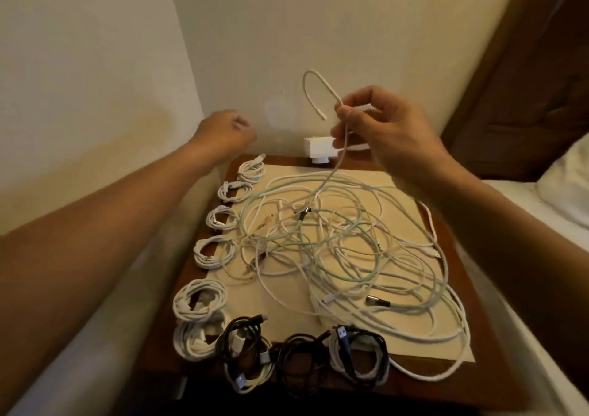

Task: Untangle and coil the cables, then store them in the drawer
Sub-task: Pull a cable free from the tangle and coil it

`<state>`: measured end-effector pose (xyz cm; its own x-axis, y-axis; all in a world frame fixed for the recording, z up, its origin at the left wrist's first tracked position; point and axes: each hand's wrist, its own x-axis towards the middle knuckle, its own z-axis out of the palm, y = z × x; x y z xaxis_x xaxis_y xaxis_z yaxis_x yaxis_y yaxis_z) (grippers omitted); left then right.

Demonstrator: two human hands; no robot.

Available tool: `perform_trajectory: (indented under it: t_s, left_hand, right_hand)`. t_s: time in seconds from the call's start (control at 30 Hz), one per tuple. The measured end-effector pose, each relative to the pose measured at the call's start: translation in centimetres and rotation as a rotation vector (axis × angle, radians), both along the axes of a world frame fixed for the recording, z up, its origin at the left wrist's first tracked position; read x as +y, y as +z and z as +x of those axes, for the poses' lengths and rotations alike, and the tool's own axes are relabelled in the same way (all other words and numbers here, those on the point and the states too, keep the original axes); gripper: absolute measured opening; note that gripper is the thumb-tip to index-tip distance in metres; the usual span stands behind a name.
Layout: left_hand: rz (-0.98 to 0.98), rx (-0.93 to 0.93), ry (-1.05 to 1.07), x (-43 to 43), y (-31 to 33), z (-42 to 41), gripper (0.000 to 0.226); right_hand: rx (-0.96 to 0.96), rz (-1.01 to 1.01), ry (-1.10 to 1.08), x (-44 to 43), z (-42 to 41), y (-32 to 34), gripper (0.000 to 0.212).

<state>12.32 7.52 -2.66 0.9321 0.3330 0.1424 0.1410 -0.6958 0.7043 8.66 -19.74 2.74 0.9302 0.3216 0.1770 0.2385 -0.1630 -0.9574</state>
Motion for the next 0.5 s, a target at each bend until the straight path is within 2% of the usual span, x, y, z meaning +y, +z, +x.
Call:
perform_trajectory:
  t_s: [0.1,0.2,0.27,0.4,0.5]
  left_hand:
    - [-0.103,-0.142,-0.051,-1.3,6.1,-3.1,0.031]
    - [-0.140,-0.224,-0.140,-2.7,12.5,-7.4,0.010]
    - [-0.133,-0.251,-0.181,-3.5,16.3,-10.7,0.008]
    - [-0.119,-0.271,-0.227,-5.9,22.5,-16.9,0.053]
    - [-0.039,-0.371,-0.322,-9.4,26.2,-21.2,0.064]
  right_hand:
    - [-0.087,0.026,0.000,-0.6,-0.9,5.7,0.010]
    - [-0.165,0.060,-0.018,-1.9,-2.3,11.3,0.014]
    - [-0.260,0.036,-0.034,-2.8,-3.5,14.6,0.013]
    - [-0.572,-0.119,-0.088,-4.6,-6.6,20.0,0.012]
    - [-0.806,-0.287,-0.061,-5.5,-10.4,23.9,0.014]
